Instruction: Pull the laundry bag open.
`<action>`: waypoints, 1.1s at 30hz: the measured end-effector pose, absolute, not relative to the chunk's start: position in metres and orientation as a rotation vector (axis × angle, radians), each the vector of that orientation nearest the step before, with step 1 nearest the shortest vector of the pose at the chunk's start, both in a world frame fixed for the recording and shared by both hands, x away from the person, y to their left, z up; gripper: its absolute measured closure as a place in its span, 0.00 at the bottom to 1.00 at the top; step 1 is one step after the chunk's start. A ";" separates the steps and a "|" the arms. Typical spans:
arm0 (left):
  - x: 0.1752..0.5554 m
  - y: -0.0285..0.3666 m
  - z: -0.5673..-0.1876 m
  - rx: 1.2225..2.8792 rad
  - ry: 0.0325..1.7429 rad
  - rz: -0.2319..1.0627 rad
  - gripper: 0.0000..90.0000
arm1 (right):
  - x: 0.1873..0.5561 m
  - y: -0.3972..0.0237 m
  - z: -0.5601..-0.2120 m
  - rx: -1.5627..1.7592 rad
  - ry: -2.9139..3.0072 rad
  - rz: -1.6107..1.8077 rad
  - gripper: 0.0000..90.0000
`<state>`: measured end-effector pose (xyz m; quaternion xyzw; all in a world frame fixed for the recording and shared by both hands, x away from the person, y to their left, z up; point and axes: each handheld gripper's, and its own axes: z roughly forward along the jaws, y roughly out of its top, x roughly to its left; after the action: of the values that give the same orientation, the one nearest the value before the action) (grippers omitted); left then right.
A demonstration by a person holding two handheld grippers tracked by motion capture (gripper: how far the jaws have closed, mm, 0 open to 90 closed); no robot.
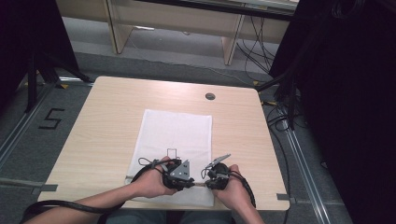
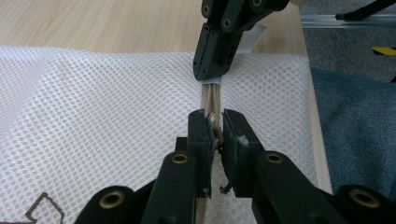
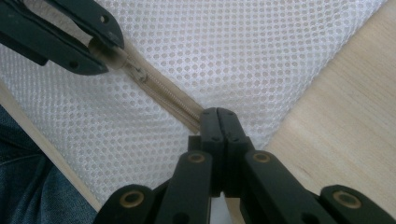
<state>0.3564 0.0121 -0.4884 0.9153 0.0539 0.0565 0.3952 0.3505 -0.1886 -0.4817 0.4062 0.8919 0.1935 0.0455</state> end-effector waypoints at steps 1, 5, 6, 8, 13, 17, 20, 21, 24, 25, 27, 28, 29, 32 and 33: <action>0.357 0.013 -0.488 2.321 0.132 0.145 0.91 | 0.350 -0.188 -0.481 1.264 2.719 0.577 1.00; 0.356 0.015 -0.488 2.322 0.140 0.147 0.91 | 0.349 -0.189 -0.481 1.264 2.722 0.580 1.00; 0.356 0.016 -0.488 2.324 0.148 0.144 0.91 | 0.349 -0.189 -0.481 1.263 2.721 0.581 1.00; 0.356 0.016 -0.488 2.324 0.144 0.138 0.91 | 0.349 -0.188 -0.481 1.267 2.719 0.578 1.00; 0.357 0.017 -0.489 2.314 0.154 0.136 0.91 | 0.349 -0.188 -0.481 1.285 2.722 0.581 1.00; 0.358 0.018 -0.490 2.312 0.151 0.132 0.91 | 0.349 -0.188 -0.481 1.294 2.723 0.581 1.00; 0.358 0.018 -0.491 2.312 0.147 0.139 0.91 | 0.349 -0.189 -0.481 1.264 2.722 0.581 1.00; 0.357 0.018 -0.491 2.313 0.159 0.130 0.91 | 0.349 -0.189 -0.481 1.263 2.722 0.581 1.00; 0.356 0.018 -0.491 2.316 0.151 0.137 0.91 | 0.349 -0.188 -0.481 1.266 2.720 0.578 1.00; 0.356 0.018 -0.491 2.316 0.151 0.139 0.91 | 0.349 -0.188 -0.481 1.262 2.721 0.580 1.00; 0.356 0.018 -0.491 2.316 0.150 0.141 0.91 | 0.349 -0.188 -0.481 1.261 2.721 0.579 1.00; 0.356 0.018 -0.491 2.316 0.150 0.140 0.91 | 0.349 -0.188 -0.481 1.262 2.721 0.579 1.00; 0.356 0.018 -0.491 2.316 0.150 0.139 0.91 | 0.349 -0.188 -0.481 1.261 2.721 0.579 1.00; 0.357 0.018 -0.492 2.314 0.155 0.135 0.91 | 0.349 -0.188 -0.481 1.266 2.720 0.579 1.00; 0.357 0.018 -0.492 2.314 0.149 0.137 0.91 | 0.349 -0.188 -0.481 1.264 2.721 0.580 1.00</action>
<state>0.3571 0.0185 -0.4916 0.9139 0.0588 0.0541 0.3980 0.3491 -0.1884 -0.4809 0.4132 0.8896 0.1896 0.0431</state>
